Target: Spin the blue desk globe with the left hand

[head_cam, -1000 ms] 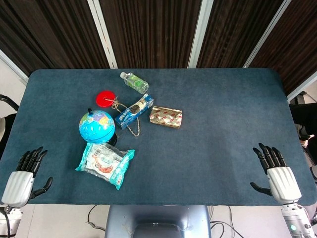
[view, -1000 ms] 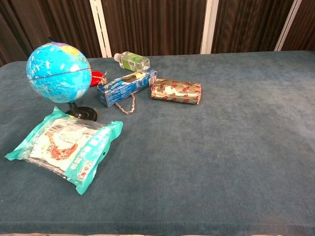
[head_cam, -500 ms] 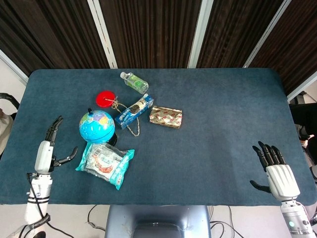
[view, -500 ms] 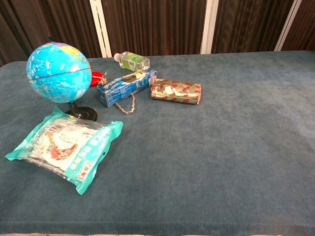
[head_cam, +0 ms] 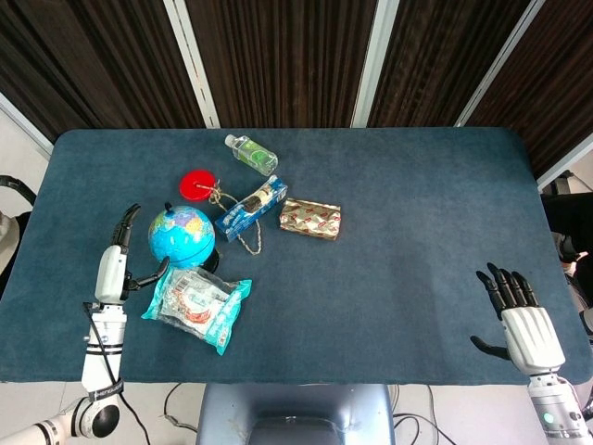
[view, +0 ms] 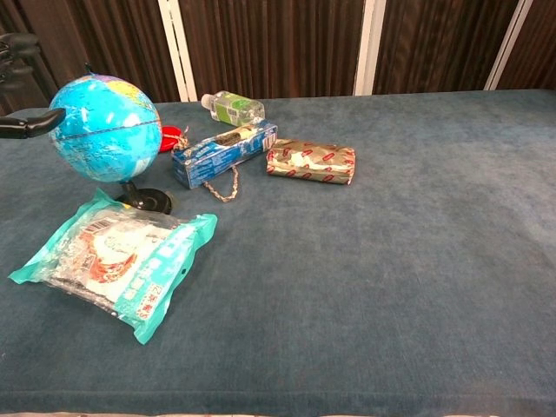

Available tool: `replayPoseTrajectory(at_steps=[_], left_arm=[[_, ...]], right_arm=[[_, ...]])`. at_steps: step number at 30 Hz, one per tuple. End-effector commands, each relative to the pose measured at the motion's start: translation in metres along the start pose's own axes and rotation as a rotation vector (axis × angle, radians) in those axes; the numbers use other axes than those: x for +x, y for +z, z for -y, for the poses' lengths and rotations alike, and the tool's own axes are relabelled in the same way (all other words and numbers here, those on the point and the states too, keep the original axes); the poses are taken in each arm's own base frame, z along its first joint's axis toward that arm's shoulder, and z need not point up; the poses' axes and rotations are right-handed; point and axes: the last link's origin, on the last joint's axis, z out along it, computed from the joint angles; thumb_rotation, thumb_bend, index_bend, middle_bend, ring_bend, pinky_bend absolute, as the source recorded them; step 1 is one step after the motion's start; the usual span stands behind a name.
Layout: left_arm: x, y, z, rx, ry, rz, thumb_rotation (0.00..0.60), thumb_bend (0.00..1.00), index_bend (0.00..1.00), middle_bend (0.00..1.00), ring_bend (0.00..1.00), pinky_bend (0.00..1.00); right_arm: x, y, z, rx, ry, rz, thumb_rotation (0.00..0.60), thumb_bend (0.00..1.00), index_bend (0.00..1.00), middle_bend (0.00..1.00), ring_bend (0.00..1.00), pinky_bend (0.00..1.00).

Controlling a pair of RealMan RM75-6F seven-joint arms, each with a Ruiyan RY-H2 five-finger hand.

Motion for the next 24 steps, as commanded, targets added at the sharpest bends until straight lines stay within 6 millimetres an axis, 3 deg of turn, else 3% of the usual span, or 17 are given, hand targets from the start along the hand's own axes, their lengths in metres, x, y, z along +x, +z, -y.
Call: replayPoseTrajectory(at_steps=[1, 14, 24], left_arm=[[-0.003, 0.001, 0.0, 0.004, -0.006, 0.003, 0.597, 0.29, 0.0, 0.0, 0.0, 0.0], [-0.017, 0.006, -0.003, 0.017, -0.009, 0.01, 0.597, 0.29, 0.0, 0.0, 0.0, 0.0], [-0.014, 0.01, 0.003, 0.042, 0.001, -0.002, 0.583, 0.29, 0.0, 0.0, 0.0, 0.0]], right_arm=[[0.001, 0.0, 0.0, -0.001, 0.002, -0.003, 0.6, 0.18, 0.0, 0.0, 0.0, 0.0], [0.003, -0.001, -0.002, -0.001, 0.009, -0.009, 0.6, 0.18, 0.0, 0.0, 0.0, 0.0], [0.004, -0.002, -0.002, -0.001, 0.01, -0.011, 0.6, 0.18, 0.0, 0.0, 0.0, 0.0]])
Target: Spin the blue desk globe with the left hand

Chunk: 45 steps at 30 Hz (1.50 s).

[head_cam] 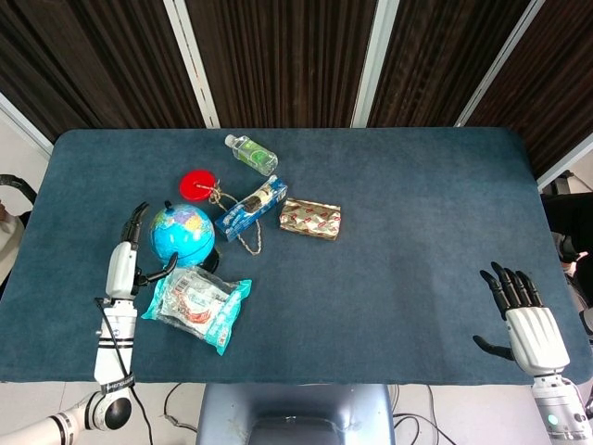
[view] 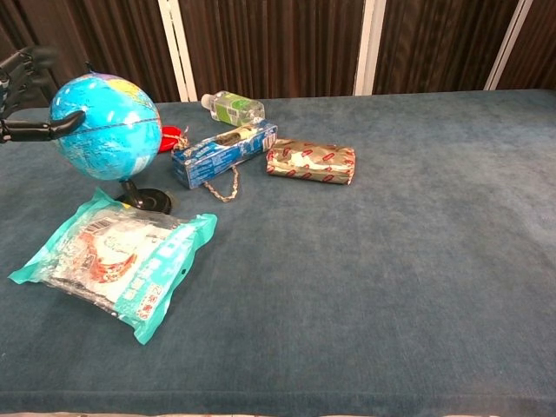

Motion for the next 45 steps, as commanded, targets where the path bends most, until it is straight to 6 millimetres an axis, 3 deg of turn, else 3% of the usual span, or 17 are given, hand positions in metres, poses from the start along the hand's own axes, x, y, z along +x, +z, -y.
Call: replayPoseTrajectory(at_steps=[1, 35, 45], left_arm=[[0.002, 0.001, 0.002, 0.007, -0.001, -0.003, 0.584, 0.3, 0.0, 0.0, 0.0, 0.0], [0.012, 0.027, 0.027, 0.076, 0.022, -0.025, 0.589, 0.3, 0.0, 0.0, 0.0, 0.0], [0.027, 0.024, 0.031, 0.067, 0.018, -0.057, 0.585, 0.31, 0.0, 0.0, 0.0, 0.0]], right_arm=[[0.0, 0.0, 0.0, 0.001, 0.0, 0.0, 0.6, 0.18, 0.0, 0.0, 0.0, 0.0], [0.002, -0.002, -0.001, -0.017, -0.007, -0.019, 0.6, 0.18, 0.0, 0.0, 0.0, 0.0], [0.001, -0.001, 0.0, -0.014, -0.009, -0.016, 0.6, 0.18, 0.0, 0.0, 0.0, 0.0]])
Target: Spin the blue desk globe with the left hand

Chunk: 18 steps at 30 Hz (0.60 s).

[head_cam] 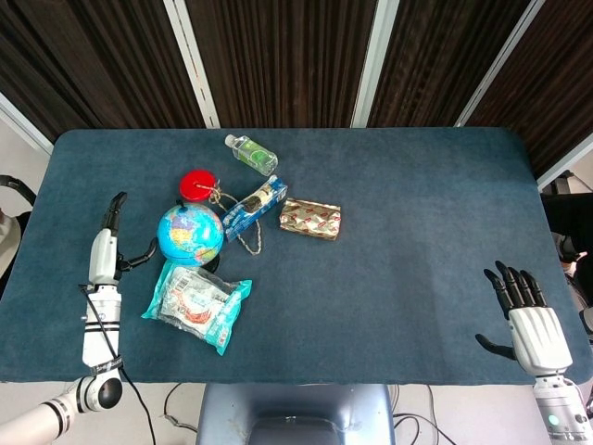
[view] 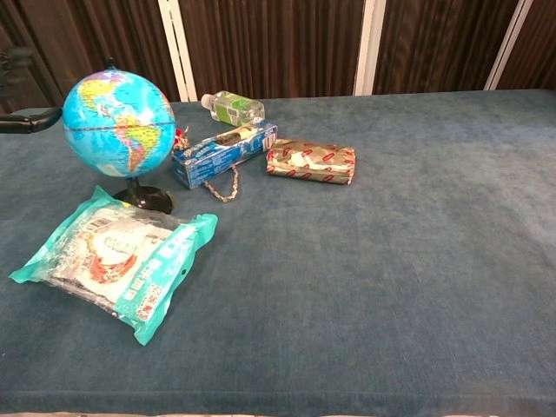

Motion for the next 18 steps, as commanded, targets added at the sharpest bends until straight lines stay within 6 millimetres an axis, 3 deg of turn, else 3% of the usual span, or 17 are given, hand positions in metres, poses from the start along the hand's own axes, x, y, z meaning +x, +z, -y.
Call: replayPoseTrajectory(at_steps=[1, 6, 12, 18], left_arm=[[0.005, -0.002, 0.003, 0.003, 0.004, -0.006, 0.585, 0.32, 0.0, 0.0, 0.0, 0.0], [0.018, -0.007, 0.003, -0.005, -0.017, -0.034, 0.578, 0.36, 0.0, 0.0, 0.0, 0.0], [0.03, -0.017, -0.01, -0.061, -0.06, -0.062, 0.58, 0.37, 0.0, 0.0, 0.0, 0.0], [0.022, -0.032, -0.026, -0.107, -0.106, 0.006, 0.591, 0.36, 0.0, 0.0, 0.0, 0.0]], right_arm=[[0.0, 0.0, 0.0, 0.001, 0.001, -0.001, 0.6, 0.18, 0.0, 0.0, 0.0, 0.0], [0.0, -0.001, 0.001, 0.003, 0.0, -0.003, 0.6, 0.18, 0.0, 0.0, 0.0, 0.0], [0.0, -0.001, 0.002, 0.008, 0.001, -0.001, 0.6, 0.18, 0.0, 0.0, 0.0, 0.0], [-0.001, -0.002, 0.003, 0.013, 0.004, 0.001, 0.6, 0.18, 0.0, 0.0, 0.0, 0.0]])
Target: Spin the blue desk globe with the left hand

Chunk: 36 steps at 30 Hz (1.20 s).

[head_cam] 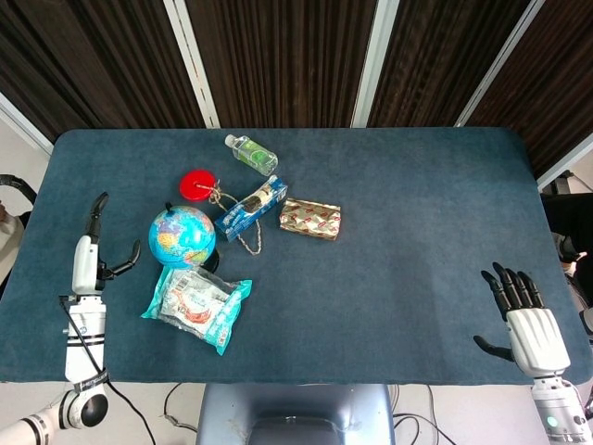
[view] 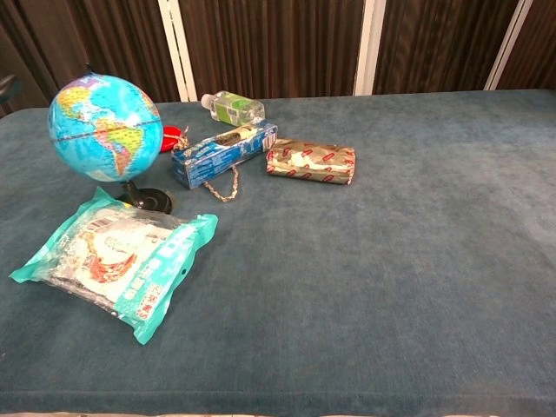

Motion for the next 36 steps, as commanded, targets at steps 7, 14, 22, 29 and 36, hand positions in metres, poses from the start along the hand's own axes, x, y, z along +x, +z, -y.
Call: replayPoseTrajectory(at_steps=[7, 14, 22, 29, 36], left_arm=[[-0.034, -0.011, -0.019, -0.051, 0.009, 0.087, 0.598, 0.32, 0.0, 0.0, 0.0, 0.0], [-0.055, -0.005, -0.024, -0.073, 0.078, 0.078, 0.557, 0.3, 0.0, 0.0, 0.0, 0.0], [-0.062, 0.0, -0.018, -0.058, 0.12, 0.068, 0.538, 0.29, 0.0, 0.0, 0.0, 0.0], [-0.059, 0.002, -0.013, -0.041, 0.126, 0.054, 0.546, 0.29, 0.0, 0.0, 0.0, 0.0], [-0.052, 0.003, -0.008, -0.023, 0.12, 0.041, 0.548, 0.29, 0.0, 0.0, 0.0, 0.0]], right_arm=[[0.001, 0.0, -0.001, 0.003, 0.005, 0.001, 0.6, 0.24, 0.0, 0.0, 0.0, 0.0], [0.003, -0.001, -0.003, 0.003, 0.011, -0.002, 0.6, 0.24, 0.0, 0.0, 0.0, 0.0], [0.005, -0.002, -0.004, 0.004, 0.017, -0.004, 0.6, 0.24, 0.0, 0.0, 0.0, 0.0], [0.005, -0.002, -0.004, 0.004, 0.018, -0.003, 0.6, 0.24, 0.0, 0.0, 0.0, 0.0], [0.004, -0.002, -0.004, 0.003, 0.014, -0.003, 0.6, 0.24, 0.0, 0.0, 0.0, 0.0]])
